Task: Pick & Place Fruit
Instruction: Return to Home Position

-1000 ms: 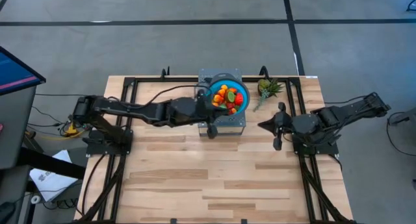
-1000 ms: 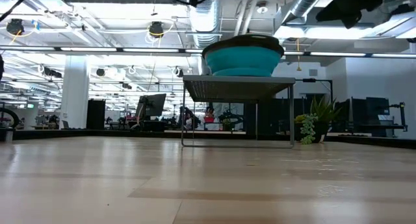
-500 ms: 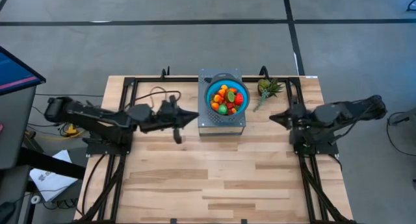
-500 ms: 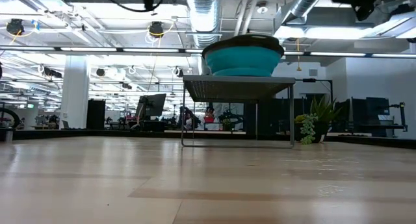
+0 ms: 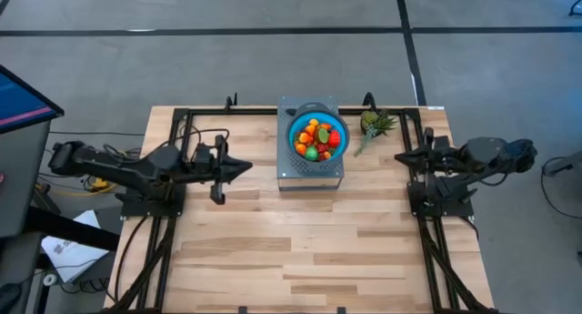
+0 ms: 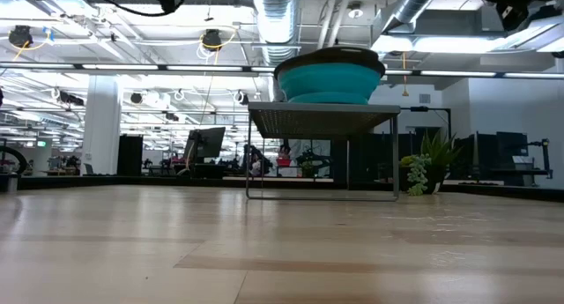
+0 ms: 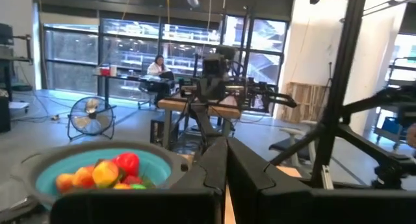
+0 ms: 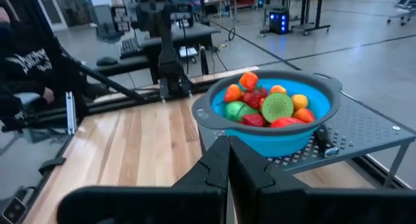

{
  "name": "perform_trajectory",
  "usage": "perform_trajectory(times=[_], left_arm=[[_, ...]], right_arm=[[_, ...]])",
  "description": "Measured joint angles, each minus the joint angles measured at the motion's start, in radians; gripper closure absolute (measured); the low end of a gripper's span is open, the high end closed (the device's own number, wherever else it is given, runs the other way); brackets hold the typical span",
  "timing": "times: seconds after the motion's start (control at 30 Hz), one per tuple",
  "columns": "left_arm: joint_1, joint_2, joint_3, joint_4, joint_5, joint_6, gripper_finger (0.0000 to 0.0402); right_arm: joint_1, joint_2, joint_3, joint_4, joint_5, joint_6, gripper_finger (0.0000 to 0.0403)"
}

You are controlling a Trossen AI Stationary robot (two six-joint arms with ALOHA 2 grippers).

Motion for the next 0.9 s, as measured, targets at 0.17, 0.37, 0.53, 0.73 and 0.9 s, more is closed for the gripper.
perform_trajectory(times=[0.17,0.37,0.53,0.73,0.9], left_arm=[[0.000,-0.058,-0.061,0.001,0.011,0.000,0.0401],[0.000,-0.093,-0.081,0.007,0.011,-0.001,0.0401],[-0.002,-0.089,-0.080,0.008,0.011,0.002,0.0398],[-0.002,-0.086,-0.081,0.009,0.011,0.008,0.0397],[-0.002,-0.095,-0.080,0.010,0.000,0.078,0.0398]], right_arm=[[-0.002,-0.042,0.000,-0.022,0.001,-0.016,0.0403],[-0.002,-0.096,0.000,-0.052,0.002,-0.010,0.0403],[-0.001,-0.111,0.000,-0.050,0.003,0.006,0.0403],[-0.001,-0.112,0.000,-0.053,0.003,0.008,0.0403],[-0.001,-0.112,0.000,-0.042,0.004,-0.054,0.0403]])
